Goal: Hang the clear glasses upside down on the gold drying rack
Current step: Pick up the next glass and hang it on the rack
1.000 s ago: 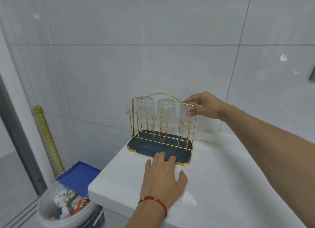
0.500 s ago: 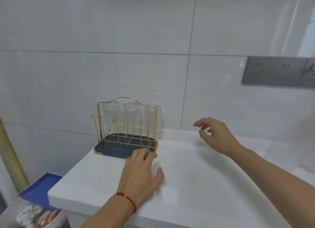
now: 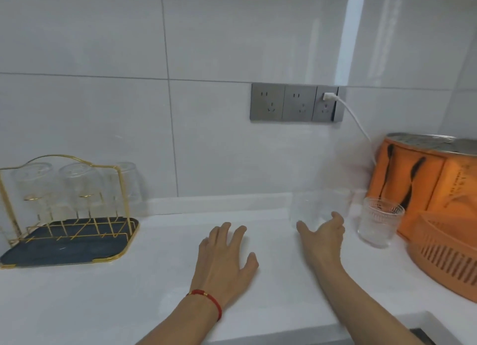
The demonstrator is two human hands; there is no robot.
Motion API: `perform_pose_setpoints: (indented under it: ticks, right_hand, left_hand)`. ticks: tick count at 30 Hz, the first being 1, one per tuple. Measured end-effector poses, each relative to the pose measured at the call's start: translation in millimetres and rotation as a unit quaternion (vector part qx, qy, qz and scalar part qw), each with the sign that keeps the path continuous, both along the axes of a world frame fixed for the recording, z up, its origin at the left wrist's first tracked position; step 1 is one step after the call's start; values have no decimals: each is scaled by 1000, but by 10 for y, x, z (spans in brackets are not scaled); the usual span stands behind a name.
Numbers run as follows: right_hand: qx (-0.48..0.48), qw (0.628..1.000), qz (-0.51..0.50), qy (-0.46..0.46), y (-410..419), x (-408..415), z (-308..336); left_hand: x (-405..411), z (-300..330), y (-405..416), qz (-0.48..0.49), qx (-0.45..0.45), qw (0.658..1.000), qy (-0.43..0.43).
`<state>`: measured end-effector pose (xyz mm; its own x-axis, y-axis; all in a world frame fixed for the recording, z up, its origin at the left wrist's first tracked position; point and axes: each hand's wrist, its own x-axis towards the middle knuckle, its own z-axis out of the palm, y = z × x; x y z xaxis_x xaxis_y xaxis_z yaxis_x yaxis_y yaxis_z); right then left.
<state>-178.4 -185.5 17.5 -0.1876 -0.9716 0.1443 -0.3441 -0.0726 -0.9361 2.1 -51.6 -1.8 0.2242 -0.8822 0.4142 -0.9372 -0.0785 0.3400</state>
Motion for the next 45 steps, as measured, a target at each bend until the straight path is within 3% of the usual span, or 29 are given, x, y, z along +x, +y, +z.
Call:
perform_pose_setpoints:
  ticks: [5,10,16,20,23,27,29,31,33,35,37,39,45]
  right_hand:
    - [-21,999,17,44,-296,105,-42]
    - [-56,997,43,14,-192,40,-11]
    - [-161,964,212,20,475,306,-22]
    - [-211,924,312,71,786,465,-75]
    - [-203,902,369,98,920,540,-46]
    - [15,885,463,-54,1153,807,199]
    - [60,874,478,-66,1269,1003,323]
    - [35,873,485,-42,1390,1184,441]
    - [-20,878,478,-16,1496,1351,612]
    - [-90,882,463,-15,1614,1527,849]
    - [-144,876,459,-25,1732,1752,1111]
    - [-186,865,467,-7,1838,2051,1336]
    - [-280,830,479,56,2150,3102,1685]
  left_hand:
    - [3,-9,-1,5,-29,998,49]
    - [7,28,-2,-5,-52,996,73]
    - [-32,118,93,-56,-114,975,183]
    - [15,291,238,-20,-167,897,409]
    - [204,434,434,5,-165,838,521]
    - [508,537,829,9,-175,777,604]
    - [683,541,1053,5,-168,773,612]
    - [926,503,1286,3,-164,792,588]
    - [1235,466,1501,34,-177,837,516]
    - [1620,382,1662,129,-170,905,368]
    - [1960,268,1767,255,-73,953,145]
    - [2155,116,1778,300,17,953,32]
    - [2244,-76,1730,267,69,961,9]
